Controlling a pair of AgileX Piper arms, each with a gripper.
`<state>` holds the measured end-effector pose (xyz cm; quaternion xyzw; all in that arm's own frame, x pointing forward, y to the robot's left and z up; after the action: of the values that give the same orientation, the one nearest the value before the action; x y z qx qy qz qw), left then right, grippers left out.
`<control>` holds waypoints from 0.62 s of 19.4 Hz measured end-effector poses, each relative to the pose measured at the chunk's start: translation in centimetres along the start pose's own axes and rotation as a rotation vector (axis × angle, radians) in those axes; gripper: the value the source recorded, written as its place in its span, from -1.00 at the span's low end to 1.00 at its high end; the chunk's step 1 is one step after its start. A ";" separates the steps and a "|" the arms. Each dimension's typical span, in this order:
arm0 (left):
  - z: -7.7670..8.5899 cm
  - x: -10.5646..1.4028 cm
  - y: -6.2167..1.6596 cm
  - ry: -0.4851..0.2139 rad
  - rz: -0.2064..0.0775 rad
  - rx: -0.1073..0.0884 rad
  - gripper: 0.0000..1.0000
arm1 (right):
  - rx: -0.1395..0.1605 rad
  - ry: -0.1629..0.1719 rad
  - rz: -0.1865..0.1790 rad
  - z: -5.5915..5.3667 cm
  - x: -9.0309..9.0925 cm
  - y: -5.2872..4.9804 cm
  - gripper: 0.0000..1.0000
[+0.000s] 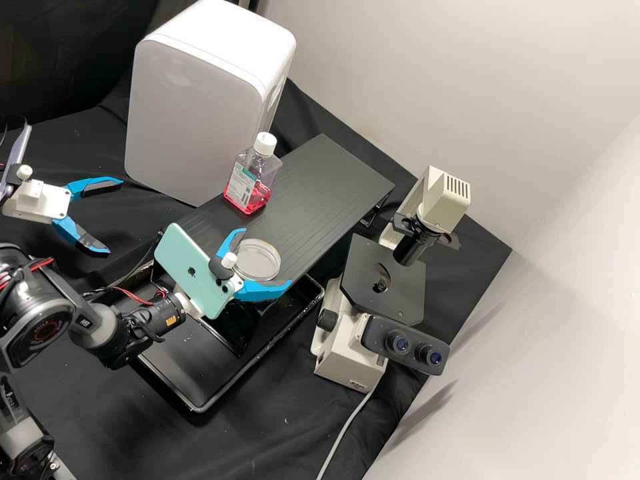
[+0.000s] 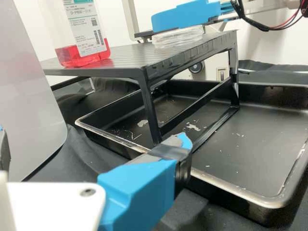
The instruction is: Remove the lid from the petri dish
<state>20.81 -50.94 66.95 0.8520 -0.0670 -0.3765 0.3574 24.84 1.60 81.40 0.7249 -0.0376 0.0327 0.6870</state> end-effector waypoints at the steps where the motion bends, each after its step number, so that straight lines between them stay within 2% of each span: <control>1: 0.0 0.0 0.00 0.000 0.000 0.000 1.00 | 0.000 0.000 0.000 0.0 0.0 0.0 -1.00; 10: 0.0 0.0 0.00 0.000 0.000 0.000 1.00 | 0.000 0.000 0.000 0.0 0.0 0.0 -1.00; 11: 0.0 0.0 0.00 0.000 0.000 0.000 1.00 | 0.000 0.000 0.000 0.0 0.0 0.0 1.00; 12: 0.0 0.0 0.00 0.000 0.000 0.000 1.00 | 0.000 0.000 0.000 0.0 0.0 0.0 1.00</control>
<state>20.81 -50.94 66.95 0.8520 -0.0670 -0.3765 0.3574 24.84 1.60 81.40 0.7249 -0.0376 0.0327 0.6870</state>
